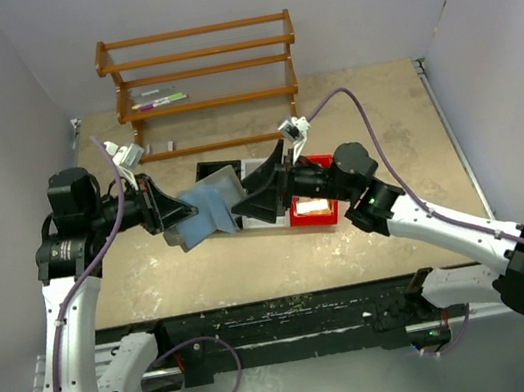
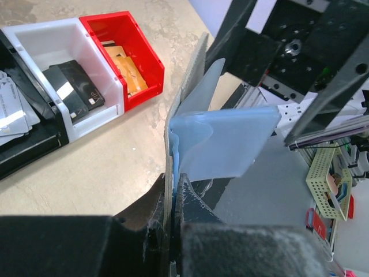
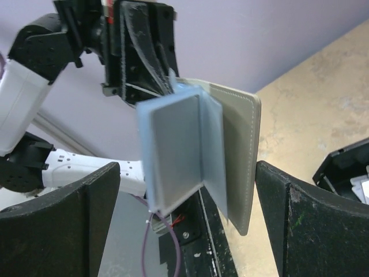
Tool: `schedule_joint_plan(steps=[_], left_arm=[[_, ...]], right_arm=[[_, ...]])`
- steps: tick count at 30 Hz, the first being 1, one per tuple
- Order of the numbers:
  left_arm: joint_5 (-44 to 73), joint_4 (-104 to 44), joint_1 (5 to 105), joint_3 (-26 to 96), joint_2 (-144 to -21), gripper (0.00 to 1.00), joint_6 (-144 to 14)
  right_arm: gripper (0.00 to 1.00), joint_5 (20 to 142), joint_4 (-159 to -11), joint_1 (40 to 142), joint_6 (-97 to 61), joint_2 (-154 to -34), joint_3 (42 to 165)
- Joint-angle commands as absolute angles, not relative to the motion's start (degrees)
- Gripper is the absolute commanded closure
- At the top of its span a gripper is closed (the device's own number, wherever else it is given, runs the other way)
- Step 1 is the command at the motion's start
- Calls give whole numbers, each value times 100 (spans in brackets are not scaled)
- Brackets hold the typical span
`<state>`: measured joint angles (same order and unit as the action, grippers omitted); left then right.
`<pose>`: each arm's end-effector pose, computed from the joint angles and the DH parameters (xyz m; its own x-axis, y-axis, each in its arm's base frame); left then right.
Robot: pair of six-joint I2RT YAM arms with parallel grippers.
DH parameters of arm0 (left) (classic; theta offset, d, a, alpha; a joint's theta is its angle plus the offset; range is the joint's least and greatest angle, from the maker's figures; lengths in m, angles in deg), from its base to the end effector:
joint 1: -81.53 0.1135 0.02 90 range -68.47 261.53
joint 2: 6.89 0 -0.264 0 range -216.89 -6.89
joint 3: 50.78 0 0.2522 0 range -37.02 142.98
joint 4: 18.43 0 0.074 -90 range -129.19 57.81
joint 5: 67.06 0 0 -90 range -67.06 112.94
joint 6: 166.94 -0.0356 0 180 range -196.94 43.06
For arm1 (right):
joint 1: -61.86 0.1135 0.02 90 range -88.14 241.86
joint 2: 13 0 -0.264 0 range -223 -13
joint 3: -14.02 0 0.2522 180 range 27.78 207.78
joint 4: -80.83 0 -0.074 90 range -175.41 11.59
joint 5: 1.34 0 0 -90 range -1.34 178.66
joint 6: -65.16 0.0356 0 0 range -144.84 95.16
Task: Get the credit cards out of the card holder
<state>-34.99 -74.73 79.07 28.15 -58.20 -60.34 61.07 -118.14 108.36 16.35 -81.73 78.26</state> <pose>0.1585 -0.0370 0.3919 -0.6782 -0.1227 -0.7246 0.5967 0.4837 -0.6404 0.1793 0.2129 0.3662 -0.4971 0.3240 -0.8049 -0.8294 0.0949 0.5505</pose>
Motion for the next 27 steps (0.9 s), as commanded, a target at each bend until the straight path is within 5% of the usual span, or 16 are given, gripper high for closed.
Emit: schedule_joint_plan(steps=[1,11,27], left_arm=[[-3499,-7464,7874,3009,-5761,100,-6195],[-4684,-7099,7879,3014,-5650,100,-6120],[-5511,-6816,7873,3069,-5581,100,-6160]], right_arm=[[0,6116,-12215,10853,1229,-7993,7730],[31,4744,-12929,10849,1796,-8164,7735],[52,3442,-13384,10664,2515,-7995,7814]])
